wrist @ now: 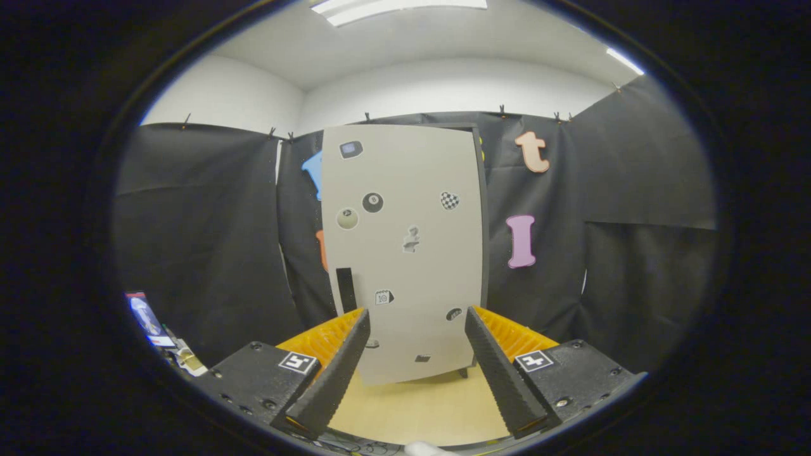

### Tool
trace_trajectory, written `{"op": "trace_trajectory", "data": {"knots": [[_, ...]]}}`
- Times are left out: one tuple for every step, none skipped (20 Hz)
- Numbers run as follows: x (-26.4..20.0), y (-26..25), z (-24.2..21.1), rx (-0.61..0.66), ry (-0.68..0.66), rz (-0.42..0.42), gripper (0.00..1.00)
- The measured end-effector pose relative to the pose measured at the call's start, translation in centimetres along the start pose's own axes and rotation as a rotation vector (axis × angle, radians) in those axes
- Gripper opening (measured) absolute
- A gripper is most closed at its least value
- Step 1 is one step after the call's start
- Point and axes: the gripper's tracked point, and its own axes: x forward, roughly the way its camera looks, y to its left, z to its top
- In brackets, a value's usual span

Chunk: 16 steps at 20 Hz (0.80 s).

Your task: Open the shoe cabinet door, grab the shoes and put them into the shoe cabinet, then close the shoe cabinet door.

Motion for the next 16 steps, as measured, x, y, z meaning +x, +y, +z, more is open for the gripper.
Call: {"op": "trace_trajectory", "data": {"knots": [[-0.1,-0.2,0.27,0.006,-0.005,-0.001,0.99],[-0.07,-0.2,0.33,0.009,-0.007,-0.001,0.99],[-0.23,-0.25,0.38,0.012,-0.007,0.0,0.99],[-0.21,-0.35,0.39,0.013,-0.01,0.0,0.99],[-0.25,-0.34,0.39,0.013,-0.009,0.003,0.99],[-0.26,-0.32,0.34,0.015,-0.007,0.006,0.99],[-0.27,-0.26,0.28,0.016,-0.006,0.01,0.99],[-0.26,-0.29,0.22,0.015,-0.004,0.013,0.99],[-0.15,-0.36,0.1,0.013,-0.001,0.013,0.99],[-0.21,-0.26,-0.09,0.011,0.004,0.019,0.99],[-0.17,-0.16,-0.18,0.013,0.007,0.023,0.99],[-0.1,-0.22,-0.27,0.013,0.009,0.024,0.99],[0.0,-0.26,-0.26,0.014,0.01,0.025,0.99],[0.08,-0.37,-0.25,0.019,0.01,0.025,0.99],[0.12,-0.4,-0.19,0.021,0.011,0.026,0.99],[0.16,-0.42,-0.24,0.021,0.013,0.027,0.99]]}}
